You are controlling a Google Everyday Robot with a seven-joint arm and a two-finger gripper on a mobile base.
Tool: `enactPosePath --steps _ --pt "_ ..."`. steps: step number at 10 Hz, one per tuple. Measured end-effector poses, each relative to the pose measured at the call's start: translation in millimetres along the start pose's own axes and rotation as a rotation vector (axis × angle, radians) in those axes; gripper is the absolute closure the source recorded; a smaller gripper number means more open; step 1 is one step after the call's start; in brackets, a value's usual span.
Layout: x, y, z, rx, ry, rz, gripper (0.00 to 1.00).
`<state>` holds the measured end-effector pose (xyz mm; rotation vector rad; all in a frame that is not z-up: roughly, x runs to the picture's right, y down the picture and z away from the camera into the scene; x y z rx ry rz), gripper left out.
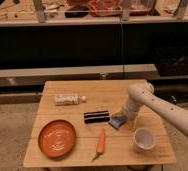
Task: Place the white sponge in the ceramic bowl
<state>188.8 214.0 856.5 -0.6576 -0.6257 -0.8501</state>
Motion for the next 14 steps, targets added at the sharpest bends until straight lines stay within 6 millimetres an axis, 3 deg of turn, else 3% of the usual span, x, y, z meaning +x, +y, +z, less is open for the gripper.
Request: enactPosePath --steps 9,12,14 --pt "0.5 4.9 -0.1 0.018 -0.015 0.015 0.23" --pt "1.0 9.0 -0.8 0.024 -0.021 0.025 0.52" --pt "0.7 7.9 -1.6 0.031 -0.024 0.028 0.62"
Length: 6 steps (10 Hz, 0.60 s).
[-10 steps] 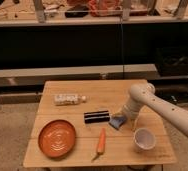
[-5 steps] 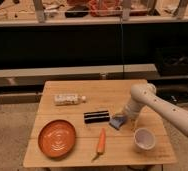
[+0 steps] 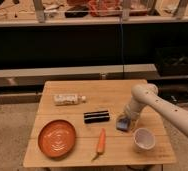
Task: Place the white sponge in the ceramic bowl
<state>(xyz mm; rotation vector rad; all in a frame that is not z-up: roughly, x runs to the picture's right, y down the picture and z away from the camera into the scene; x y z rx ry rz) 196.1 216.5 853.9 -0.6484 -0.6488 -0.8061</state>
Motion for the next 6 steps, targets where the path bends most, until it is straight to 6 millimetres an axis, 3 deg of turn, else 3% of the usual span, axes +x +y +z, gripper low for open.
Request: enactPosePath --steps 2,4,6 --pt "1.4 1.8 -2.9 -0.006 0.005 -0.003 0.72" --pt "-0.2 -0.1 -2.4 -0.003 0.002 -0.003 0.91" --pt "-1.2 -0.8 -11.1 -0.006 0.009 -0.007 0.99"
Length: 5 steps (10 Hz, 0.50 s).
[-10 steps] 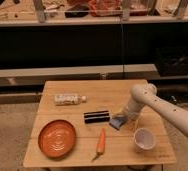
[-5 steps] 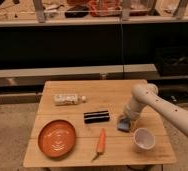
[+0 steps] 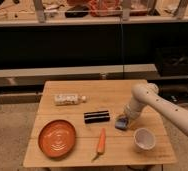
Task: Place the white sponge in the ceramic bowl
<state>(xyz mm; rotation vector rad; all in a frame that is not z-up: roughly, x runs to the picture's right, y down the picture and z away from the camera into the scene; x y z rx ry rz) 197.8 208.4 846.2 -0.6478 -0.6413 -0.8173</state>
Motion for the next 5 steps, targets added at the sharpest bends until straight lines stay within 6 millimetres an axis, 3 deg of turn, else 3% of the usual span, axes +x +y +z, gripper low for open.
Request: enactPosePath --steps 5 --pt "-6.6 -6.7 -8.2 -0.008 0.006 -0.014 0.99"
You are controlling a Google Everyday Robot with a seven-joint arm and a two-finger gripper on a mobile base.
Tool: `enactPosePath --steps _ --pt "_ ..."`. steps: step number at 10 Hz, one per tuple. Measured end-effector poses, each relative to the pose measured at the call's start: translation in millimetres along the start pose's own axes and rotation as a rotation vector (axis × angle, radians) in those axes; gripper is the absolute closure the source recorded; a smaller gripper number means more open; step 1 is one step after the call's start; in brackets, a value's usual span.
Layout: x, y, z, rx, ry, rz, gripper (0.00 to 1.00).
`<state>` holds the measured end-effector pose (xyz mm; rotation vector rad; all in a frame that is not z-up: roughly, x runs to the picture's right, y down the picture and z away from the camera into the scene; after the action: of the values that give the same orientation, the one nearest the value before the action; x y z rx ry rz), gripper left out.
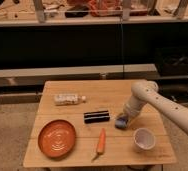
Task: Place the white sponge in the ceramic bowl
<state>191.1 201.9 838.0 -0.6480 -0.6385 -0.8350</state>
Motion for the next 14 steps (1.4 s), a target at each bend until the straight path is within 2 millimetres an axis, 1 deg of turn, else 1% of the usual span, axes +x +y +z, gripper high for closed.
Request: enactPosePath --steps 3,5,7,9,10,12,13,14 --pt "-20.4 -23.5 -8.4 -0.015 0.010 -0.043 0.99" --pt "-26.6 -26.8 -13.7 -0.024 0.014 -0.058 0.99" --pt "-32.4 -35.1 -19.0 -0.034 0.020 -0.080 0.99" --pt "-49.0 -57.9 -24.6 -0.054 0.025 -0.128 0.99" --pt "-53.5 -65.2 -28.8 -0.058 0.030 -0.145 0.99" --pt "-58.3 -66.9 -29.8 -0.070 0.035 -0.167 0.99" --pt "-64.6 -73.1 -28.8 -0.076 0.037 -0.187 0.99" --pt "-75.6 -84.5 -28.6 -0.082 0.040 -0.208 0.99"
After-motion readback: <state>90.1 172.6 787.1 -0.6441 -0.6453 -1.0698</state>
